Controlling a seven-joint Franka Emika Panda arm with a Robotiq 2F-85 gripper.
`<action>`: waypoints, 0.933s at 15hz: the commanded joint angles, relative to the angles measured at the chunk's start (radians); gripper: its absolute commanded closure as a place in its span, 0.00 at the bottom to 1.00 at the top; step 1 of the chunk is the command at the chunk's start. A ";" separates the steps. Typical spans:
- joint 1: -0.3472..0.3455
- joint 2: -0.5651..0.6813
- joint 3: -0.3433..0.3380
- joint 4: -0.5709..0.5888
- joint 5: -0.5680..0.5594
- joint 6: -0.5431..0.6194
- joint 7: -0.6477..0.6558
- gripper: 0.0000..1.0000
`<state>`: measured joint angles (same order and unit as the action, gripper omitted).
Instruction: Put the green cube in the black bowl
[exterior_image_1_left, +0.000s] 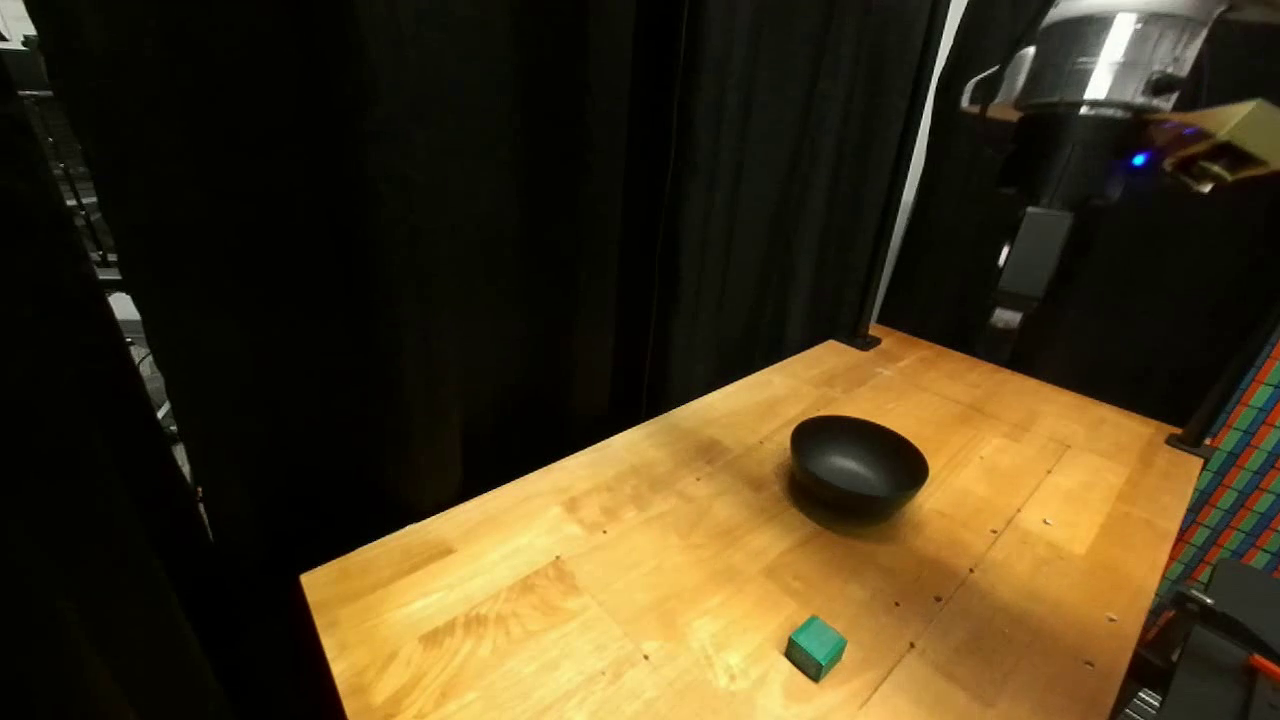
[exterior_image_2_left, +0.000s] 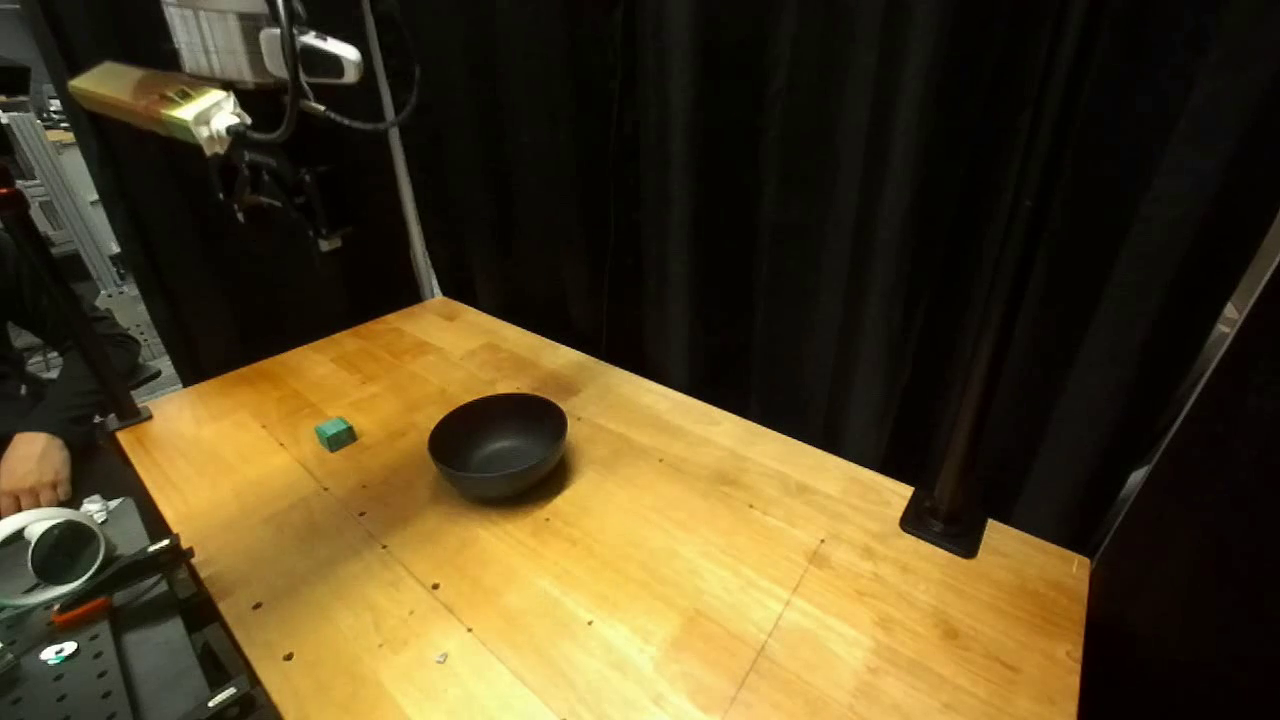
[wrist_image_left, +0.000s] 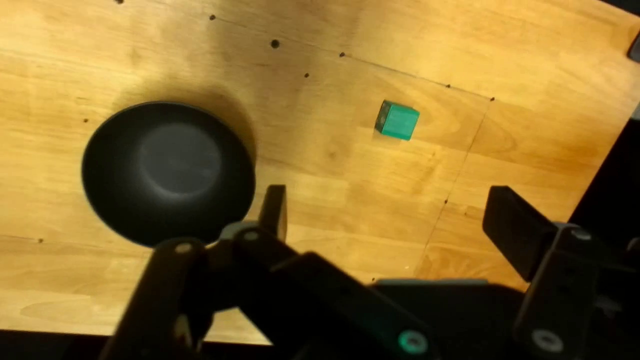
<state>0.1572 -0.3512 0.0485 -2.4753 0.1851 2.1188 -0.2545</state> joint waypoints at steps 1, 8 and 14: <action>0.051 0.161 0.055 0.012 0.033 0.112 0.012 0.00; 0.066 0.468 0.137 0.027 0.089 0.356 -0.016 0.00; 0.050 0.628 0.194 0.043 0.076 0.527 0.016 0.00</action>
<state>0.2239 0.2124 0.2092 -2.4653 0.2524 2.5877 -0.2469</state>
